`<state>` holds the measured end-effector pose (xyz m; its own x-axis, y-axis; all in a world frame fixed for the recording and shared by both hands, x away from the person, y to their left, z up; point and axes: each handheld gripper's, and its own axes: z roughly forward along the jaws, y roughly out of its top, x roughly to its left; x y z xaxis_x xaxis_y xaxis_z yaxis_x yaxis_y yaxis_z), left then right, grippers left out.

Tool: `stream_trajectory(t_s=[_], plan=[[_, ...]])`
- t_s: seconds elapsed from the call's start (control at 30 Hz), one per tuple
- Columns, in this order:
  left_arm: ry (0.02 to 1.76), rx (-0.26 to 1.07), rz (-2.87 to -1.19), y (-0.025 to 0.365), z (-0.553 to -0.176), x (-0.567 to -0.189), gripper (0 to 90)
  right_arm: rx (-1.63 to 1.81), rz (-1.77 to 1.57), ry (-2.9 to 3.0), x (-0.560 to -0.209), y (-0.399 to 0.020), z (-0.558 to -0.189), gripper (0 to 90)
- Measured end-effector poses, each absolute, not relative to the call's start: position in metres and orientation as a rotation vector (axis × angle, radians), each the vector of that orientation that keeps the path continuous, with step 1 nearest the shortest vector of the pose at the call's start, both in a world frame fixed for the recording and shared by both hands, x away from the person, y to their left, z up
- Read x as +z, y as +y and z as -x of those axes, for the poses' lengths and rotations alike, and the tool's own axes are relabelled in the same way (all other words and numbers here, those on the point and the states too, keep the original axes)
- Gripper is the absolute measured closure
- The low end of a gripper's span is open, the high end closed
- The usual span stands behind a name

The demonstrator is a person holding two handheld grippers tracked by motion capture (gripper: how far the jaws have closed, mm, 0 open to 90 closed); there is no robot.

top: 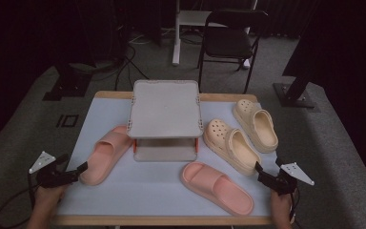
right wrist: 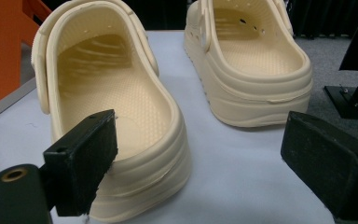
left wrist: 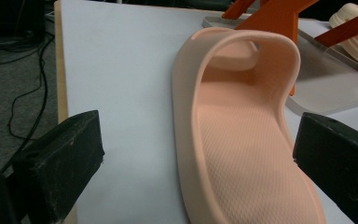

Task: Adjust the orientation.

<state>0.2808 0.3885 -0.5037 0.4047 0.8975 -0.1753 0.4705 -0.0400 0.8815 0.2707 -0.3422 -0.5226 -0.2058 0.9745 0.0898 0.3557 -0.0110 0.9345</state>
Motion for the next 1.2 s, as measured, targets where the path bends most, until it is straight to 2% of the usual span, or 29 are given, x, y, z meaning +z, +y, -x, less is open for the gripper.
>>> stream_trajectory(t_s=[0.53, 0.93, 1.0, 1.2], plan=[[1.198, 0.507, -1.692, 0.382, -0.31, -0.498, 3.9, 1.218, -1.405, 1.635, -0.523, -0.342, -0.272, 10.3], [1.145, 0.502, -1.78, 0.366, -0.335, -0.495, 6.5, 1.212, -1.401, 1.637, -0.523, -0.342, -0.272, 10.3], [1.137, 0.512, -1.783, 0.365, -0.336, -0.494, 13.4, 1.213, -1.401, 1.637, -0.523, -0.342, -0.272, 10.3], [1.101, 0.518, -1.832, 0.357, -0.347, -0.494, 21.5, 1.211, -1.398, 1.64, -0.523, -0.341, -0.272, 10.3]])
